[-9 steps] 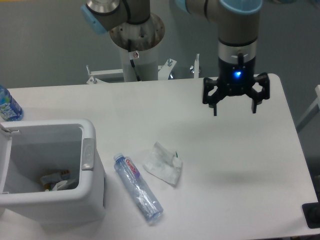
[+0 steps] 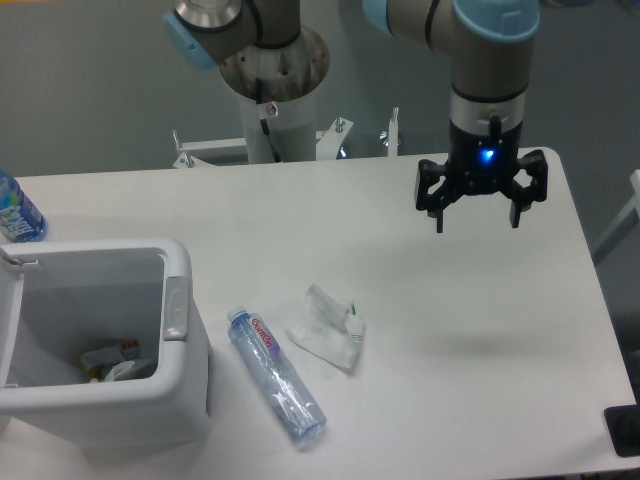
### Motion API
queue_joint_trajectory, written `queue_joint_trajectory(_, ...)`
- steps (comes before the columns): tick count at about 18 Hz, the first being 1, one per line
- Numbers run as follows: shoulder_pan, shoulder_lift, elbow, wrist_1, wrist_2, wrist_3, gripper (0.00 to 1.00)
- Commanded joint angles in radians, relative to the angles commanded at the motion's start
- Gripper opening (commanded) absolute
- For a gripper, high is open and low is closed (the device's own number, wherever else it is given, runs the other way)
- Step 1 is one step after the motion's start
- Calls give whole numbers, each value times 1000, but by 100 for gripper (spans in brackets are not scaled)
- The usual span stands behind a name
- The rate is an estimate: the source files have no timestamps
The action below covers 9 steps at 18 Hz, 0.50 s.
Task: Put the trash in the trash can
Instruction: 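Move the open gripper over the crumpled white tissue and lower it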
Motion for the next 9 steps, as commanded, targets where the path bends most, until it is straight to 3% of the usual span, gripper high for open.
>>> queue_joint_trajectory(7,-110,-38,-61,3,-6,-96,100)
queue_joint_trajectory(9,-140,-81,-77,5,-6,-135,100)
